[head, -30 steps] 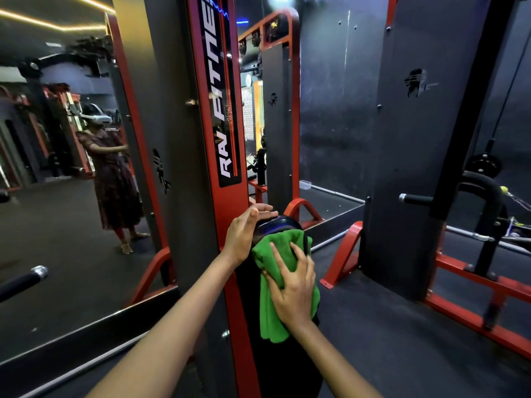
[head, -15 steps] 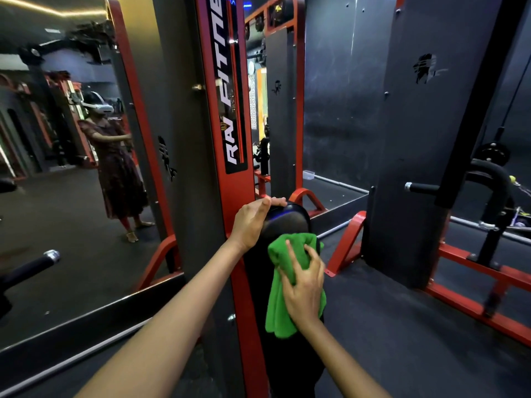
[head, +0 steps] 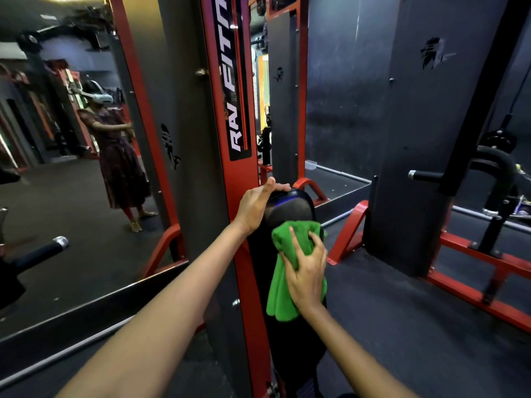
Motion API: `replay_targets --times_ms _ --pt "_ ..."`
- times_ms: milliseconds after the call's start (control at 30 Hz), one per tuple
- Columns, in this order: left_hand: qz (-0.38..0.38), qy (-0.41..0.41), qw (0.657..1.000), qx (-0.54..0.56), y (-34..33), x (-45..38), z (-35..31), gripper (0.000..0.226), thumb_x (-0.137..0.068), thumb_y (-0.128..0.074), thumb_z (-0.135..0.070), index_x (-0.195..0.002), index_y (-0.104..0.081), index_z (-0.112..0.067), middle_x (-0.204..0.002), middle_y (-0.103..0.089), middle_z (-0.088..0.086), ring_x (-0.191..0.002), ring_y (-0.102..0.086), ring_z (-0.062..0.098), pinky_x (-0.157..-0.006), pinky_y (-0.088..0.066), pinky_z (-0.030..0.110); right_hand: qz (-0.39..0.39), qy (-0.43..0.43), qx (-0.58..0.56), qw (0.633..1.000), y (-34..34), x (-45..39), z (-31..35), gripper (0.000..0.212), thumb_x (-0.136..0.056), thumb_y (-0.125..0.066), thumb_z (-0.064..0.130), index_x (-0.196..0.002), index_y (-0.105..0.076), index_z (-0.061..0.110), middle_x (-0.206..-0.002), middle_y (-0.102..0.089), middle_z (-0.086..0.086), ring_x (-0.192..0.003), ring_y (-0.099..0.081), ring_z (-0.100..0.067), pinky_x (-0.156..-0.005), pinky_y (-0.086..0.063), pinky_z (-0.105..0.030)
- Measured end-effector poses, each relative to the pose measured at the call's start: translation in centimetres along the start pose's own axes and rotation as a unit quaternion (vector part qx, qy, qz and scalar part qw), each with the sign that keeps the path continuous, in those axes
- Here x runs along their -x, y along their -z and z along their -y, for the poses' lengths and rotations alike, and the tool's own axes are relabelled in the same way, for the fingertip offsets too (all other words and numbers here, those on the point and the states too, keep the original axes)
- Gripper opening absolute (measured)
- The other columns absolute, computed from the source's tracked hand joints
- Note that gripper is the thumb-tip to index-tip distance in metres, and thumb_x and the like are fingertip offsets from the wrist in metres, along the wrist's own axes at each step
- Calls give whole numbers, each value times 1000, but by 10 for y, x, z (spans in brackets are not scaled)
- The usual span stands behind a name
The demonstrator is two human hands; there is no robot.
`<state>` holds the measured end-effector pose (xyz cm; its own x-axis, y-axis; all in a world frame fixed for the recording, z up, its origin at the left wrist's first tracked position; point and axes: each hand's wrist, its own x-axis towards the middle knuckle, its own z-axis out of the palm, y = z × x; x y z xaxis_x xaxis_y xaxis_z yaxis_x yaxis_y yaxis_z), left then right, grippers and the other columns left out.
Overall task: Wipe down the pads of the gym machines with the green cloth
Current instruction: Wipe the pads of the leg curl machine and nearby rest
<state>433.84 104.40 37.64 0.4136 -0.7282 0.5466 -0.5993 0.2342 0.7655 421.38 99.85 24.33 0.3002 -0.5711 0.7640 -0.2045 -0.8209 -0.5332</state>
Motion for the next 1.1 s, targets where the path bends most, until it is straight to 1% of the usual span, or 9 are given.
replay_targets --times_ms 100,233,433,533,633,733,867,1033,1100 --pt "18 13 1000 22 2 -2 3 88 -74 -24 -89 -99 -74 -21 -111 -71 1 -111 -62 16 -107 -37 48 0 25 19 1000 -3 -20 27 56 -86 -49 41 -140 -35 40 -133 -35 -10 -120 -38 -34 -99 -40 -53" --pt "24 11 999 24 3 -3 5 85 -77 -24 -86 -100 -74 -21 -112 -70 2 -111 -62 16 -108 -37 46 48 115 74 989 -2 11 9 73 -80 -48 40 -145 -17 52 -136 -33 -7 -119 -37 -35 -99 -40 -55" --pt "-30 -65 985 -155 -7 7 1 70 -87 -25 -65 -110 -71 -17 -117 -68 -2 -113 -59 10 -99 -42 28 0 -113 -37 993 1 -34 17 59 -87 -37 52 -143 -31 36 -143 -37 -18 -129 -36 -41 -105 -36 -55" --pt "-55 -129 962 -235 -11 12 5 72 -92 -24 -66 -117 -68 -14 -121 -66 1 -116 -57 12 -98 -41 27 26 -75 -1 997 -2 -42 34 63 -85 -35 48 -146 -32 32 -152 -29 -15 -134 -30 -43 -110 -27 -55" --pt "-82 -182 942 -270 -13 21 19 69 -97 -23 -61 -122 -64 -11 -128 -62 3 -122 -53 19 -104 -39 37 65 -21 23 997 -10 4 16 59 -91 -35 58 -147 -22 43 -156 -21 -7 -136 -27 -43 -110 -24 -54" --pt "-109 -202 927 -296 -16 35 29 69 -97 -25 -59 -128 -58 -7 -135 -56 7 -128 -45 23 -111 -30 37 74 -88 11 993 -9 34 -12 60 -91 -25 67 -147 -17 45 -156 -21 -6 -136 -28 -42 -106 -33 -60" --pt "-115 -200 927 -297 -18 37 29 74 -95 -26 -63 -131 -55 -6 -136 -54 9 -130 -42 24 -113 -27 34 37 -197 -6 980 -5 -13 3 66 -84 -21 65 -144 -12 41 -157 -22 -5 -136 -28 -36 -106 -32 -57" --pt "-132 -216 923 -288 -20 37 29 76 -94 -24 -64 -129 -58 -6 -134 -56 9 -129 -43 23 -110 -31 38 32 -80 0 996 -8 -16 30 63 -82 -36 42 -145 -34 34 -154 -27 -11 -131 -34 -44 -102 -34 -58" --pt "-137 -214 924 -287 -20 37 29 76 -94 -24 -65 -128 -58 -6 -133 -56 9 -129 -43 24 -110 -32 38 50 -62 17 997 -16 23 19 60 -86 -41 45 -145 -29 38 -155 -25 -9 -131 -34 -43 -103 -32 -55"
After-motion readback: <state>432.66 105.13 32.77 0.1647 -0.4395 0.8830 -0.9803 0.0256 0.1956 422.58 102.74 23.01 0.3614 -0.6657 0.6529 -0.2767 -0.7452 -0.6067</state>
